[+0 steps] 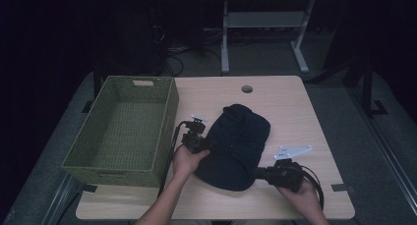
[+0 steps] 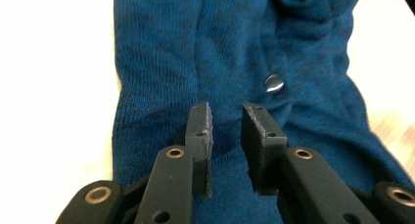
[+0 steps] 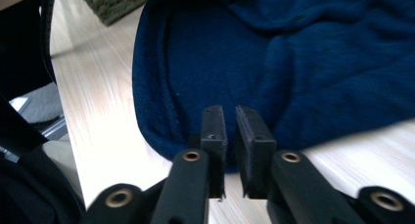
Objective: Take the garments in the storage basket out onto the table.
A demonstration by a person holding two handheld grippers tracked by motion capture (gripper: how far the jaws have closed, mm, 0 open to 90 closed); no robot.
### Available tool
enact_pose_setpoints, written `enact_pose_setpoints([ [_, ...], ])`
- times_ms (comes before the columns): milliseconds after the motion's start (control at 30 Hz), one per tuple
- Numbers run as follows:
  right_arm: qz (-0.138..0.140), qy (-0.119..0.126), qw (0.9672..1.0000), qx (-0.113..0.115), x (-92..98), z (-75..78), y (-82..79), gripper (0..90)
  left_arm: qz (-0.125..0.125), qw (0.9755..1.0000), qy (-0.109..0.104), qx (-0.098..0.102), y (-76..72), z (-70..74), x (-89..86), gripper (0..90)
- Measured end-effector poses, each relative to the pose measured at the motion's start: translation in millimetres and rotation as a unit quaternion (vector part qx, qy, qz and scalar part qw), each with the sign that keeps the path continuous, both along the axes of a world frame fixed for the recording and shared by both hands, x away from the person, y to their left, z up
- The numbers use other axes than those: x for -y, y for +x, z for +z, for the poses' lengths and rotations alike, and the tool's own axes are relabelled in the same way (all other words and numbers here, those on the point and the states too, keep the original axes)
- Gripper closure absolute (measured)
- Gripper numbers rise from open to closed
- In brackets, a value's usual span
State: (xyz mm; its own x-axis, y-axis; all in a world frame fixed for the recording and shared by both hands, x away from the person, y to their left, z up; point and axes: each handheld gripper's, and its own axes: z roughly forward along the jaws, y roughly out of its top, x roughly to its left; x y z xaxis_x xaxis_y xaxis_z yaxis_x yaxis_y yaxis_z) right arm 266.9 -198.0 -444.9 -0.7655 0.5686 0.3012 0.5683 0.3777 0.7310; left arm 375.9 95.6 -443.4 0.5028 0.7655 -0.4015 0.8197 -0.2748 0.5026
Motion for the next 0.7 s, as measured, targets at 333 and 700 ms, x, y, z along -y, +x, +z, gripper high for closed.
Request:
enact_pose_setpoints([
  [333,0.031,-0.039,0.9975,-0.050,-21.5,-21.2,9.5,85.0,-0.021,0.9995,0.001,-0.023,-8.5,-5.9,-1.5,68.2],
  [700,0.031,-0.053,0.9966,-0.055,8.9,-20.1,3.0,84.9,-0.057,0.9980,-0.013,-0.023,-38.3,-9.0,0.5,68.7],
])
